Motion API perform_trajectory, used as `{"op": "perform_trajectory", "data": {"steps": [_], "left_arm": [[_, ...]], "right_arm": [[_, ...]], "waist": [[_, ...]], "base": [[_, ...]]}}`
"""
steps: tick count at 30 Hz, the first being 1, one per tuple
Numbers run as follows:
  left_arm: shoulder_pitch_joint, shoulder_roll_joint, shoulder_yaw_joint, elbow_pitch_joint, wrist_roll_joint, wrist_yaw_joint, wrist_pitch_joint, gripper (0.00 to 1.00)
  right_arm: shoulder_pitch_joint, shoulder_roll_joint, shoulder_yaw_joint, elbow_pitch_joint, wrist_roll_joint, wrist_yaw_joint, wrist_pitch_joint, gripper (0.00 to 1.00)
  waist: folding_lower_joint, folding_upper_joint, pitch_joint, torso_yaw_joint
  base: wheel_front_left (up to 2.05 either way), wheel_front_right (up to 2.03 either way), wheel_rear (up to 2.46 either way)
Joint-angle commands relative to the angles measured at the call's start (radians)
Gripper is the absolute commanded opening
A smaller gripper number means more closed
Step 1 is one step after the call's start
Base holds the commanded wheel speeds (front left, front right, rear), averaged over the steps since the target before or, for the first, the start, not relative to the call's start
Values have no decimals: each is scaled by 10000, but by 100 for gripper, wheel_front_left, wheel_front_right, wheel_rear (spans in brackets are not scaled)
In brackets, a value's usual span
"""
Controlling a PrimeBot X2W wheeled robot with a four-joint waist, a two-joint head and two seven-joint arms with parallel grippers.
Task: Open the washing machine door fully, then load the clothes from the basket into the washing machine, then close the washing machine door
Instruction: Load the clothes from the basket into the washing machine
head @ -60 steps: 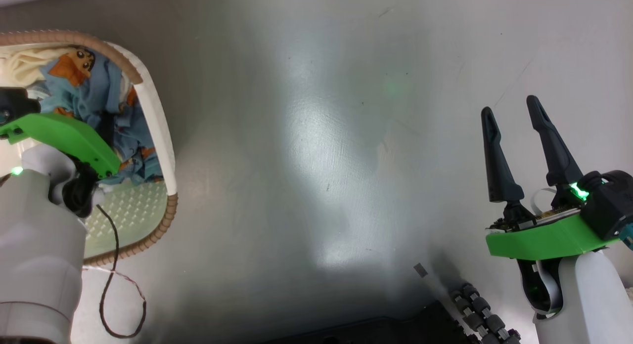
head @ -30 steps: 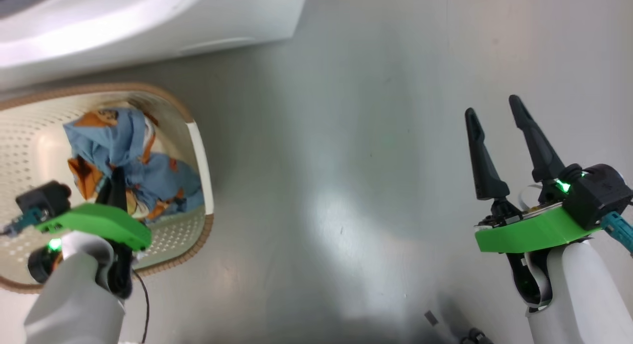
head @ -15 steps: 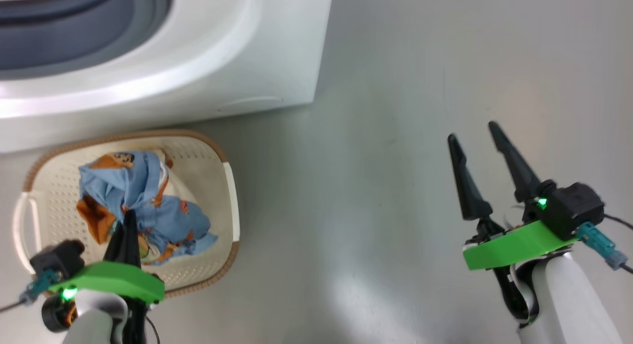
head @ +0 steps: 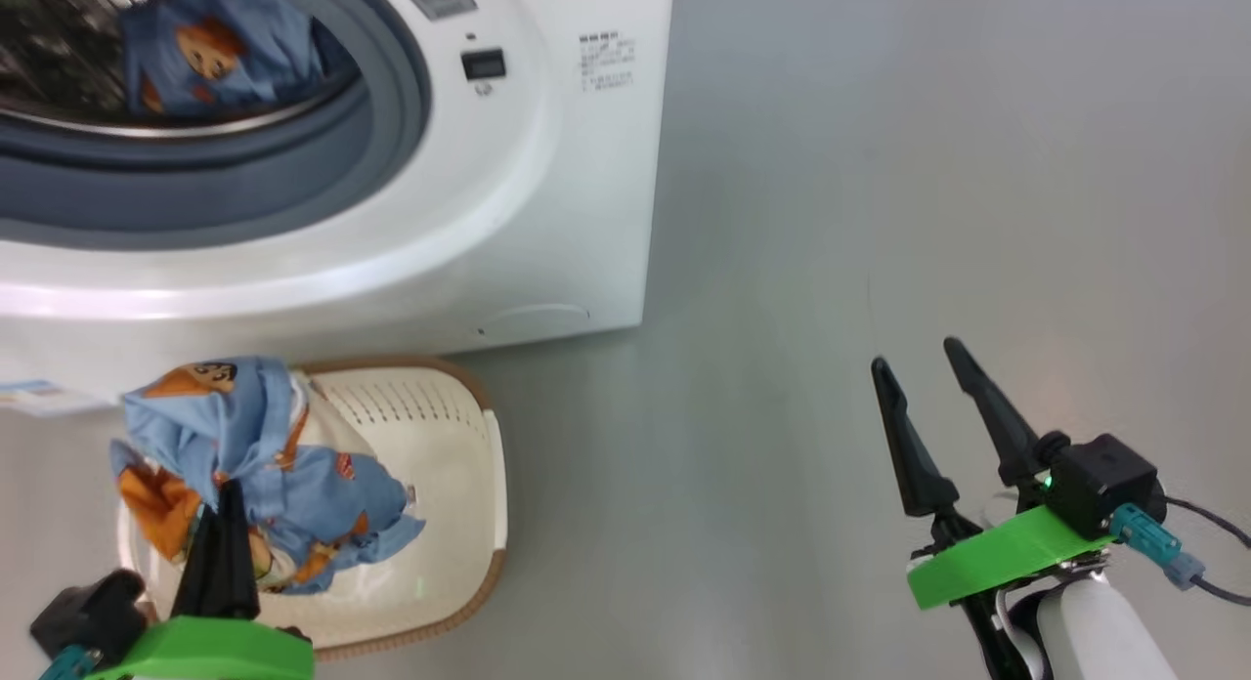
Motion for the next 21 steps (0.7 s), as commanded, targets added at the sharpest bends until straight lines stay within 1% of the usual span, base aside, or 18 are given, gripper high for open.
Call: {"op": "perform_trajectory", "data": {"steps": [1,9,15,21], "left_arm": [[320,138,467,-602,214,-21,-123,0],[1291,-31,580,-2184,573,-30,-123,0],[1845,-53,656,-3030,787,-31,-124,0],[2222,-56,742,-3644,898,-31,-124,0]], "right_arm": [[227,62,300,-156,13,62,-48,100],[602,118,341,50,-78,62,-48,100],[906,175,309,171,-96,62,-48,100],[1049,226,284,154,-124,62,-48,100]], "waist": [[1,0,-863,161],[1,0,-1859,245],[1,0,-2461,299],[1,0,-2806,276]], "base": [[0,0,0],[0,0,0],[0,0,0],[0,0,0]]}}
